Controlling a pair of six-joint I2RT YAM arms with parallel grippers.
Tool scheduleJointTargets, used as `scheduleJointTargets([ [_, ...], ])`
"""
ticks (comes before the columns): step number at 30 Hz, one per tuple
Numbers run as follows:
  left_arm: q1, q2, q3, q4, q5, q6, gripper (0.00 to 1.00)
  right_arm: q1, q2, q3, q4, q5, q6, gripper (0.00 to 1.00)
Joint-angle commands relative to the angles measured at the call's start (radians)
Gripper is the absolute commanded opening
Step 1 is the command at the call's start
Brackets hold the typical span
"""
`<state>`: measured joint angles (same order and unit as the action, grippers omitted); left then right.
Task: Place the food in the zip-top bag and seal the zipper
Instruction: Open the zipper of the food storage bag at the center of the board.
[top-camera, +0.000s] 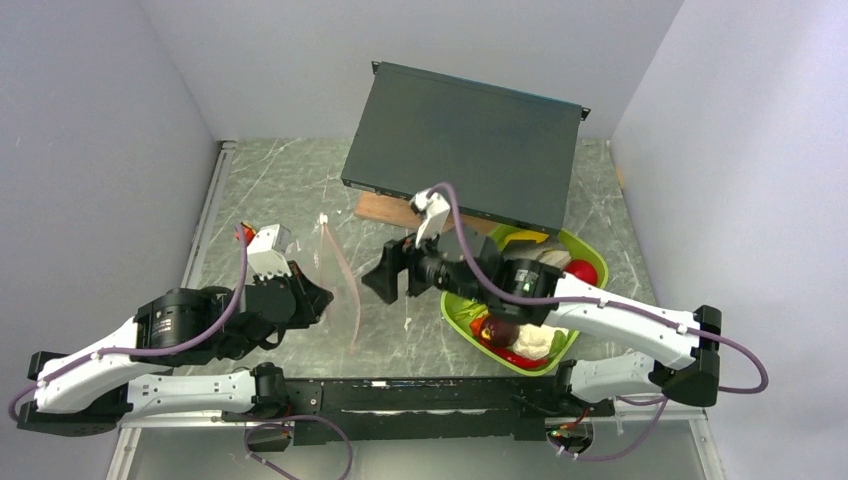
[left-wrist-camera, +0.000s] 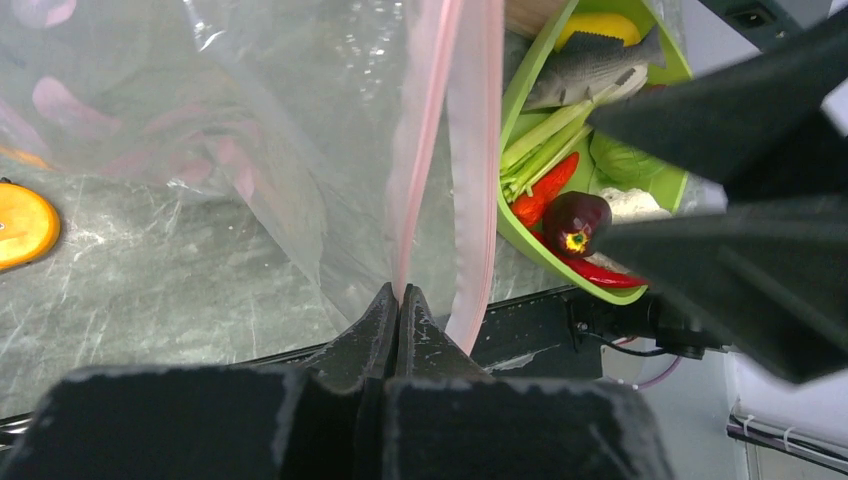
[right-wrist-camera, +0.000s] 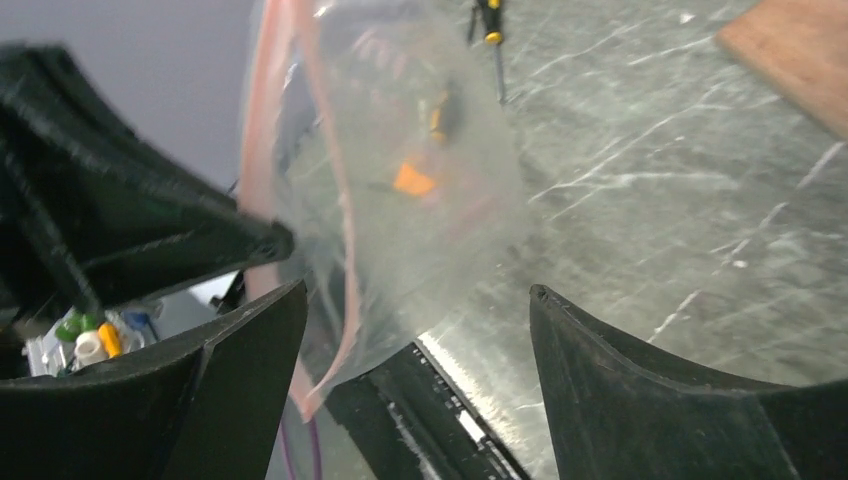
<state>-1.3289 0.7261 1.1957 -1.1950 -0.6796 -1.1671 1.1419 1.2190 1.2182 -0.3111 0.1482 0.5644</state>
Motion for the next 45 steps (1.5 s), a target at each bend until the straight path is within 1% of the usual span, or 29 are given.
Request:
scheduleJointTargets([
  [1,0.004,0.010,0.044,-0.011,-0.040,-0.001,0.00,0.127,0.011,-0.028,0.138,0.205,0.010,0.81],
  [4,0.004,0.011,0.049,-0.014,-0.044,-0.001,0.00,0.186,0.045,-0.015,0.147,0.270,-0.009,0.79],
  [6,0.004,0.012,0.050,-0.017,-0.044,-0.004,0.00,0.207,0.071,0.000,0.134,0.318,-0.006,0.72],
  [9,0.004,0.009,0.048,-0.014,-0.042,-0.008,0.00,0.220,0.114,0.029,0.113,0.350,-0.009,0.66],
  [12,0.004,0.011,0.043,-0.010,-0.038,-0.012,0.00,0.231,0.136,0.042,0.111,0.366,-0.019,0.61],
  [16,0.005,0.030,0.048,-0.027,-0.038,-0.024,0.00,0.241,0.135,0.028,0.137,0.363,-0.025,0.59],
  [18,0.005,0.044,0.050,-0.038,-0.034,-0.033,0.00,0.245,0.129,0.010,0.155,0.361,-0.015,0.56],
  [21,0.007,0.069,0.059,-0.061,-0.023,-0.056,0.00,0.248,0.135,0.003,0.150,0.344,-0.015,0.45],
  [23,0.007,0.076,0.050,-0.057,-0.007,-0.055,0.00,0.248,0.142,0.018,0.131,0.336,-0.039,0.34],
  [25,0.008,0.081,0.044,-0.050,0.008,-0.043,0.00,0.249,0.138,0.019,0.124,0.333,-0.060,0.19],
  [26,0.008,0.087,0.047,-0.053,0.012,-0.040,0.00,0.250,0.128,0.008,0.134,0.326,-0.067,0.09],
  [27,0.008,0.093,0.052,-0.057,0.014,-0.036,0.01,0.249,0.117,-0.007,0.157,0.318,-0.073,0.01],
  [29,0.008,0.104,0.065,-0.064,0.011,-0.025,0.16,0.249,0.094,-0.042,0.203,0.298,-0.064,0.00],
  [31,0.008,0.118,0.082,-0.071,0.003,-0.002,0.29,0.249,0.081,-0.060,0.232,0.282,-0.041,0.00],
  [36,0.008,0.179,0.160,-0.162,-0.031,0.019,0.60,0.250,0.096,-0.044,0.222,0.255,0.023,0.00],
  [37,0.008,0.199,0.176,-0.194,-0.034,0.021,0.63,0.250,0.099,-0.041,0.220,0.254,0.032,0.00],
  [39,0.008,0.232,0.210,-0.241,-0.040,0.020,0.63,0.248,0.097,-0.044,0.221,0.253,0.043,0.00],
  [45,0.008,0.383,0.332,-0.371,-0.060,0.060,0.52,0.247,0.138,0.021,0.168,0.288,0.097,0.00],
])
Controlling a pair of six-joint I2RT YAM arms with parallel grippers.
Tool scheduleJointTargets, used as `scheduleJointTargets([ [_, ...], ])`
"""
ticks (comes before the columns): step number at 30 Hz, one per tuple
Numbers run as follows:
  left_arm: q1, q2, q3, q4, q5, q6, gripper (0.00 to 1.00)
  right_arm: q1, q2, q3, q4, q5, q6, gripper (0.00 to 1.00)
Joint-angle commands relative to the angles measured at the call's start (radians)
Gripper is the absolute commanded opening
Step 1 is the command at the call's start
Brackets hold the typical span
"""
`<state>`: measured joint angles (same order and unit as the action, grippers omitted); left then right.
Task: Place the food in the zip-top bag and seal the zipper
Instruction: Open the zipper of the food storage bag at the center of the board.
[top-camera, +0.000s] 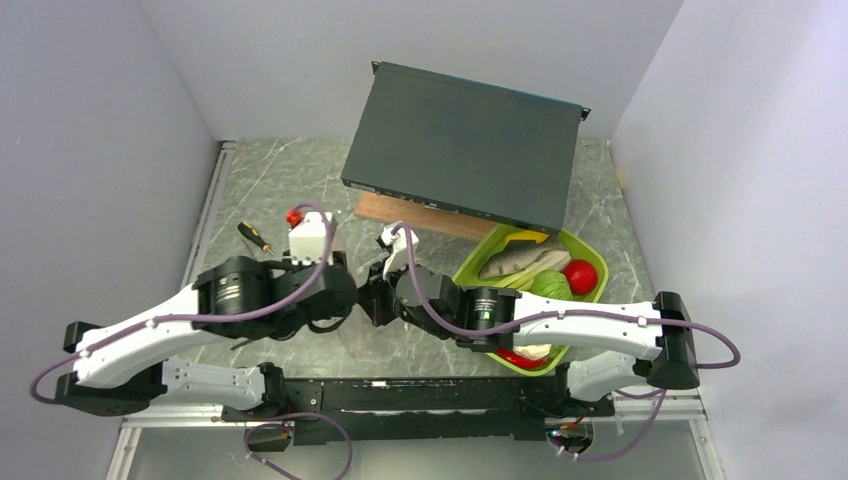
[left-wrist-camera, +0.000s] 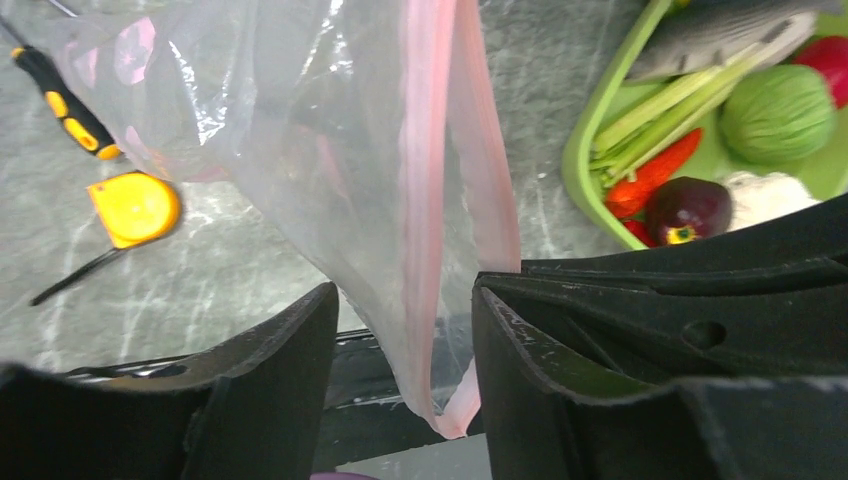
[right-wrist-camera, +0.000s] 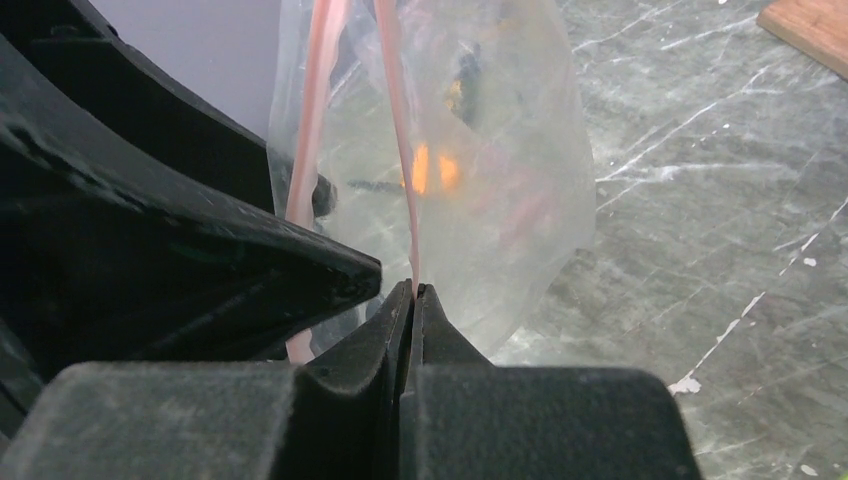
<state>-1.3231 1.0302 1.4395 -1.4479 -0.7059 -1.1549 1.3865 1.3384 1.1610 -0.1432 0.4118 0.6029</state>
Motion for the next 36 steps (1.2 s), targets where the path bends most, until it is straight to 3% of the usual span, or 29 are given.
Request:
scheduleJointTargets([
  [1,0.002,0.102,0.108,-0.122,-0.034,0.085,0.48,0.002,0.026,0.087,-0.009,0.028,0.066,0.00],
  [6,0.003,0.135,0.145,-0.123,-0.034,0.130,0.37,0.003,0.047,0.135,-0.029,0.031,0.063,0.00],
  [9,0.004,0.109,0.135,-0.123,-0.041,0.120,0.36,0.003,0.048,0.144,-0.018,0.044,0.054,0.00],
  [14,0.012,0.075,0.158,-0.123,-0.021,0.150,0.56,0.003,0.058,0.168,-0.012,0.054,0.037,0.00],
  [18,0.012,0.034,0.229,-0.110,0.015,0.174,0.60,0.002,0.081,0.215,-0.049,0.079,0.027,0.00],
  [24,0.012,-0.008,0.285,-0.025,0.063,0.251,0.40,0.001,0.100,0.255,-0.049,0.091,0.013,0.00],
  [29,0.015,0.048,0.333,-0.122,0.001,0.264,0.26,0.003,0.122,0.285,-0.046,0.096,0.000,0.00],
  [33,0.015,0.087,0.336,-0.122,-0.029,0.318,0.22,0.002,0.133,0.291,-0.034,0.089,-0.003,0.00],
  [36,0.025,0.112,0.339,-0.123,-0.047,0.381,0.28,0.002,0.140,0.300,-0.038,0.090,-0.008,0.00],
])
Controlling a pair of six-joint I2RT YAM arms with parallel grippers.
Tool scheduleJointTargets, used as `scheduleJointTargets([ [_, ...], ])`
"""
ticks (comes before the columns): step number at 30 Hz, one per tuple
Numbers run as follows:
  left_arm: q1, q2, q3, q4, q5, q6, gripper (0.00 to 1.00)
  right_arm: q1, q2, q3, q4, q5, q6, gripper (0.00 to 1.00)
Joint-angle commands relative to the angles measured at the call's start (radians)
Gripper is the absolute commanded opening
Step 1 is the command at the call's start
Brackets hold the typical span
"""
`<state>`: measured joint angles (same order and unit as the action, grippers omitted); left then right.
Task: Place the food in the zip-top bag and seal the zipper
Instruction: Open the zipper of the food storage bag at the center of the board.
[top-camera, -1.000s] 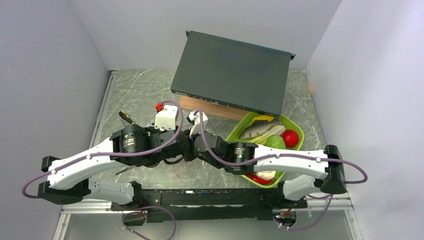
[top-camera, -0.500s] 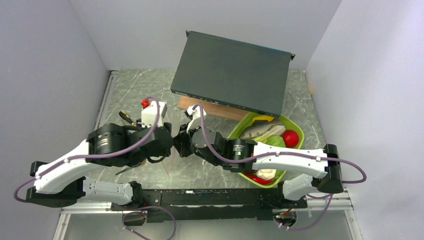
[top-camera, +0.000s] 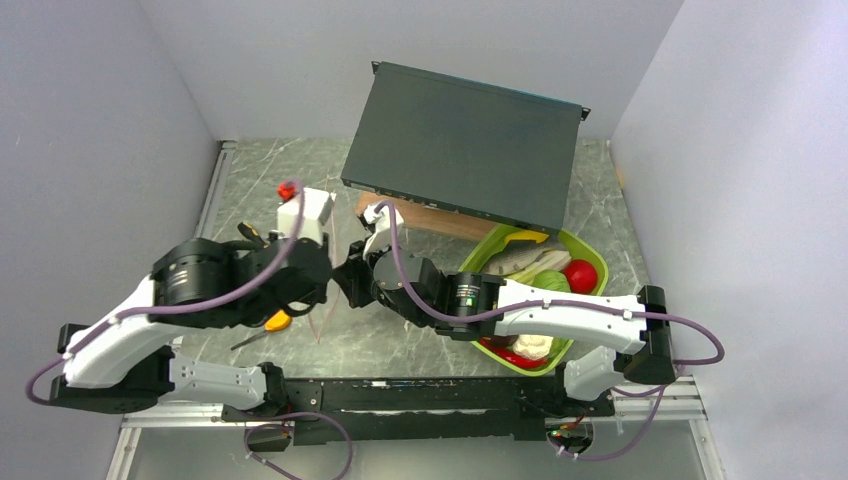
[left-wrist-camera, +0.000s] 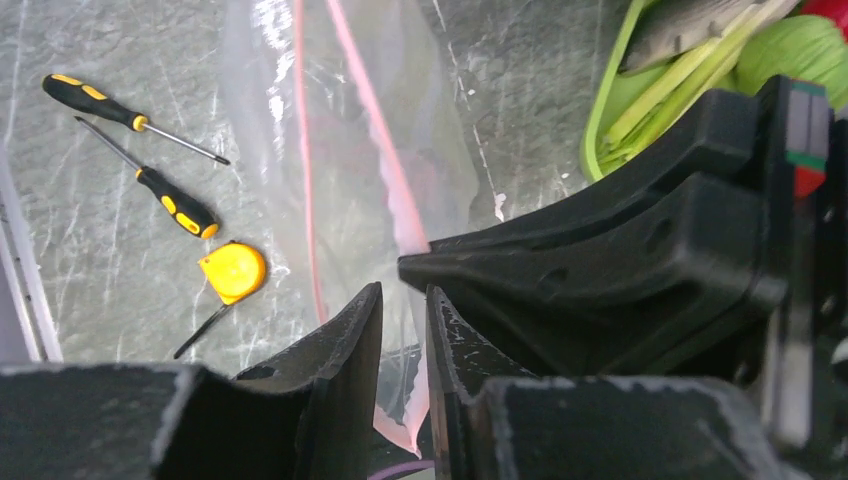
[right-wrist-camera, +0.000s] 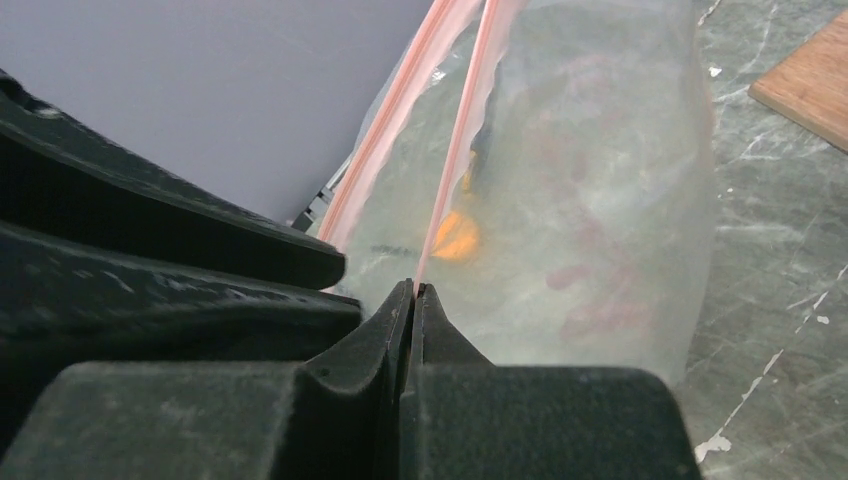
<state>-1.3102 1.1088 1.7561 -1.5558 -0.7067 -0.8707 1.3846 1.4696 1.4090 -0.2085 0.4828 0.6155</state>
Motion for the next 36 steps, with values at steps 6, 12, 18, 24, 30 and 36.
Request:
scheduleJointTargets([
  [6,0.036,0.045,0.034,-0.015,-0.090,0.150,0.42,-0.017,0.008,0.043,0.022,-0.008,-0.011,0.00],
  [12,0.040,0.042,0.044,-0.013,-0.140,0.163,0.42,-0.042,-0.015,-0.005,0.022,-0.019,0.017,0.00],
  [18,0.050,0.059,0.009,-0.013,-0.150,0.157,0.38,-0.050,-0.018,-0.006,0.021,-0.031,0.023,0.00],
  [24,0.085,0.080,-0.038,-0.014,-0.156,0.152,0.33,-0.051,-0.026,-0.008,0.026,-0.038,0.024,0.00],
  [30,0.126,0.088,-0.106,-0.001,-0.161,0.152,0.33,-0.053,-0.029,-0.013,0.026,-0.044,0.026,0.00],
  [36,0.142,0.117,-0.122,-0.006,-0.165,0.149,0.24,-0.053,-0.027,-0.006,0.026,-0.056,0.023,0.00],
])
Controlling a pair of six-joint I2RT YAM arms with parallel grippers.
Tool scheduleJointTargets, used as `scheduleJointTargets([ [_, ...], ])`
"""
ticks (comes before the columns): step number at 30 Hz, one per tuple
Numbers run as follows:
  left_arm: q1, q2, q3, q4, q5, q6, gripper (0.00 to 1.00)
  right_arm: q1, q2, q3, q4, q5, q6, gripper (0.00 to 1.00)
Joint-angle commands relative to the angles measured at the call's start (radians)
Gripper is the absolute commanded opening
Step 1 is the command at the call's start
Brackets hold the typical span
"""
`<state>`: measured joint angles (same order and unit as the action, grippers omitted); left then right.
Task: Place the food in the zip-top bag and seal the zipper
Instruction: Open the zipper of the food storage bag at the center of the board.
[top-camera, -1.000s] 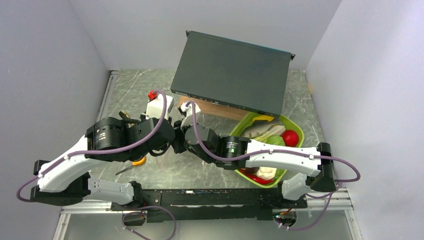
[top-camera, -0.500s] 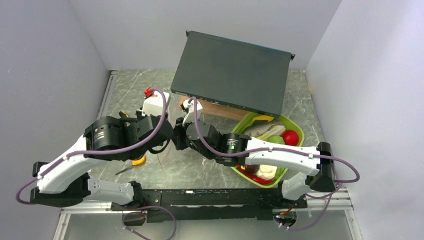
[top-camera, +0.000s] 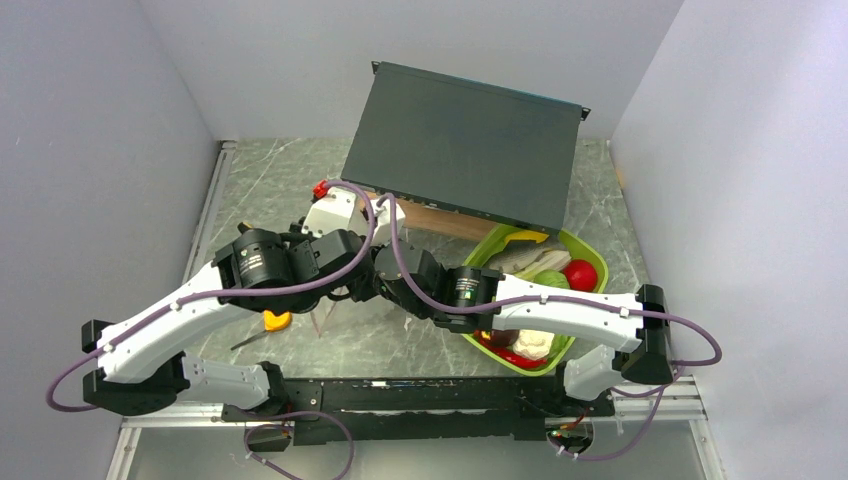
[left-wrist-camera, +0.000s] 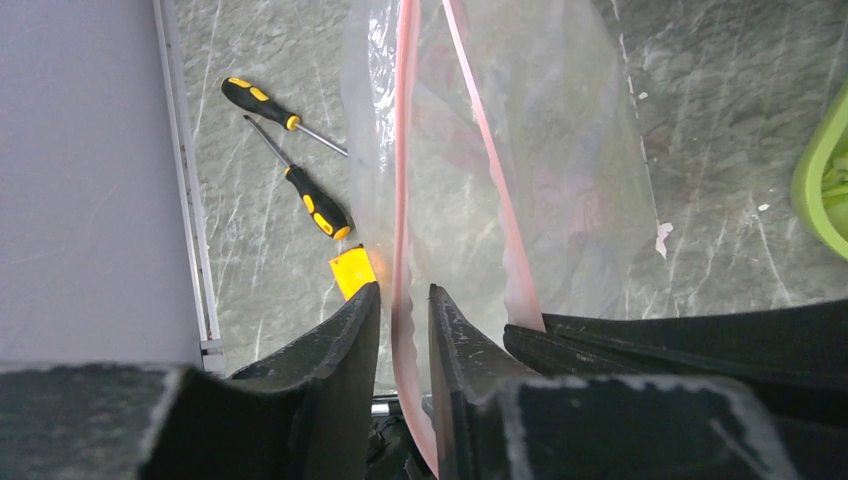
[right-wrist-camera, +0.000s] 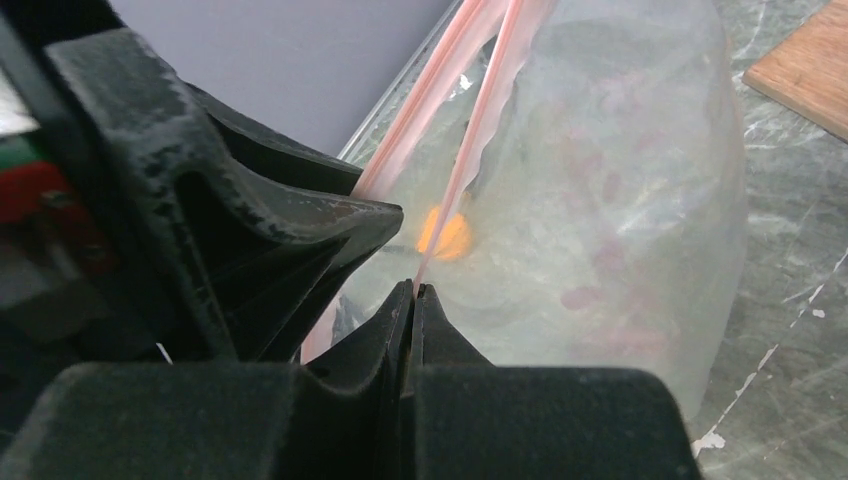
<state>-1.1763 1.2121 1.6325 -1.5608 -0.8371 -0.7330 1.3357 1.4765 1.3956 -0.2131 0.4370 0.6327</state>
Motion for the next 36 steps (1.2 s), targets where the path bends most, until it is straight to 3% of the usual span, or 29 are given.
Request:
scheduleJointTargets([
  [1,0.009,0.019,0.008,-0.009,-0.033,0.015,0.18,-0.003,-0.033,0.009,0.033,-0.014,0.006,0.00],
  [4,0.013,0.015,0.035,-0.010,0.005,0.058,0.00,-0.012,-0.035,0.004,0.040,-0.049,0.022,0.00],
  [10,0.037,-0.062,0.082,-0.010,0.120,0.142,0.00,-0.065,-0.066,-0.095,0.233,-0.307,0.090,0.00],
  [15,0.071,-0.099,0.090,-0.010,0.202,0.229,0.00,-0.148,-0.055,-0.194,0.446,-0.567,0.245,0.00],
  [20,0.101,-0.071,0.114,-0.010,0.268,0.291,0.00,-0.211,-0.044,-0.264,0.550,-0.672,0.328,0.00],
  [22,0.104,-0.032,0.105,-0.007,0.279,0.295,0.00,-0.217,-0.051,-0.269,0.492,-0.643,0.293,0.00],
  [27,0.108,0.045,-0.049,0.130,0.339,0.294,0.00,-0.217,-0.082,-0.258,0.180,-0.467,0.184,0.18],
  [36,0.158,-0.042,-0.360,0.503,0.438,0.251,0.00,-0.214,-0.292,-0.370,-0.106,-0.293,0.025,0.40],
])
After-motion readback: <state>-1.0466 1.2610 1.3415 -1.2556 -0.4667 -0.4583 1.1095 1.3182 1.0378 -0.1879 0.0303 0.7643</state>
